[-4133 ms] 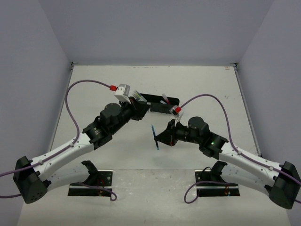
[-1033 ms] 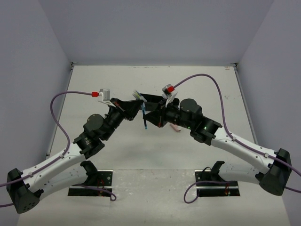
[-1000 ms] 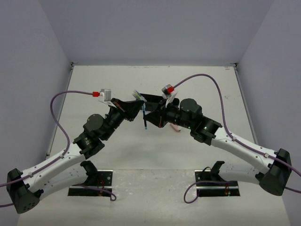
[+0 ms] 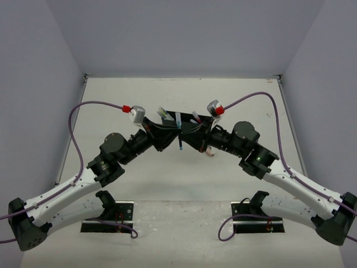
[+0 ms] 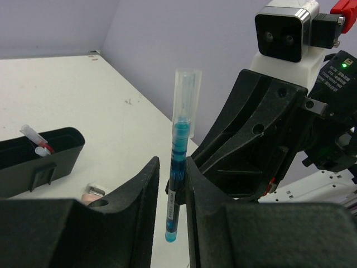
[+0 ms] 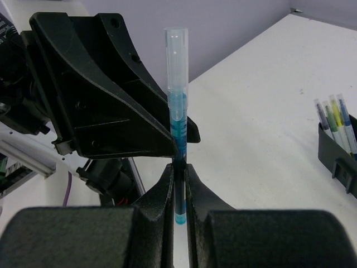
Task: Sort the stationery into containers
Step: Close the pen cap on the pen.
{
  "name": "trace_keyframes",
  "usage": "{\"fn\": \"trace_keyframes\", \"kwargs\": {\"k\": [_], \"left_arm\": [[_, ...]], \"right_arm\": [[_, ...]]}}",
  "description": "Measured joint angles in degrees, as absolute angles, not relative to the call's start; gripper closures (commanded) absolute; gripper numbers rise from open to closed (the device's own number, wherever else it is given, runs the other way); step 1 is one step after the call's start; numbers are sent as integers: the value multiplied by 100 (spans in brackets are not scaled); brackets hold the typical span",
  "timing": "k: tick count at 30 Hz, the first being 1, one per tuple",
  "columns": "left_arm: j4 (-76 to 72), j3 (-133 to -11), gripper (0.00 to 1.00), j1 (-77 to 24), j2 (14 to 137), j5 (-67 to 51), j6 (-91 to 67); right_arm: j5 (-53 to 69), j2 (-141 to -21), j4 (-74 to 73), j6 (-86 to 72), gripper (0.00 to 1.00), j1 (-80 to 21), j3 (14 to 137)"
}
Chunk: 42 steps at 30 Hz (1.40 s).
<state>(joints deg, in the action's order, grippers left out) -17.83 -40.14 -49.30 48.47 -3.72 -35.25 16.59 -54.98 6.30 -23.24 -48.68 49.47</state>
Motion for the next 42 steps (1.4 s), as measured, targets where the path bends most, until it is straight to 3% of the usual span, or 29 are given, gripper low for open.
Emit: {"fn": "trace_keyframes", "kwargs": {"k": [2,5,7,9,11,14,18,23,24,26,29,30,42], "left_arm": [[-1846,-4014,77,-4930,4872,-523,-3502],[-2058,-4012,100,-4930,4941,-940,-3437],[-2233,-3973,100,-4923,4967,-1163,-3337],[-2396,-3917,100,-4909,4967,-1292,-3300],[-2545,-3865,100,-4902,4961,-1386,-3276],[-2699,-3819,100,-4913,4928,-1583,-3257],[-2896,-3782,100,-4930,4846,-1772,-3229],[-2964,-3776,100,-4921,4809,-1776,-3188],[-2960,-3776,87,-4919,4810,-1773,-3201],[-2967,-3776,39,-4918,4803,-1777,-3225],[-2964,-3785,7,-4908,4793,-1699,-3169],[-2926,-3801,1,-4905,4781,-1687,-3165],[-1836,-4460,1,-4941,4437,-1848,-2347]], "right_arm": [[1813,-5498,659,-2293,100,-4869,4947],[2148,-5500,698,-2266,100,-4869,4947],[2297,-5497,720,-2247,100,-4863,4947],[2401,-5482,734,-2238,89,-4844,4947],[2473,-5458,735,-2229,70,-4839,4947],[2585,-5457,782,-2203,61,-4842,4947],[2854,-5625,921,-2236,65,-4843,4959],[3238,-5907,1140,-2395,96,-4877,5023],[3305,-5918,1173,-2406,99,-4886,5029],[3401,-5918,1213,-2363,100,-4895,5036],[3528,-5899,1210,-2373,100,-4898,5044],[3527,-5881,1199,-2356,100,-4899,5043],[3705,-5303,779,-1802,100,-4872,5039]]}}
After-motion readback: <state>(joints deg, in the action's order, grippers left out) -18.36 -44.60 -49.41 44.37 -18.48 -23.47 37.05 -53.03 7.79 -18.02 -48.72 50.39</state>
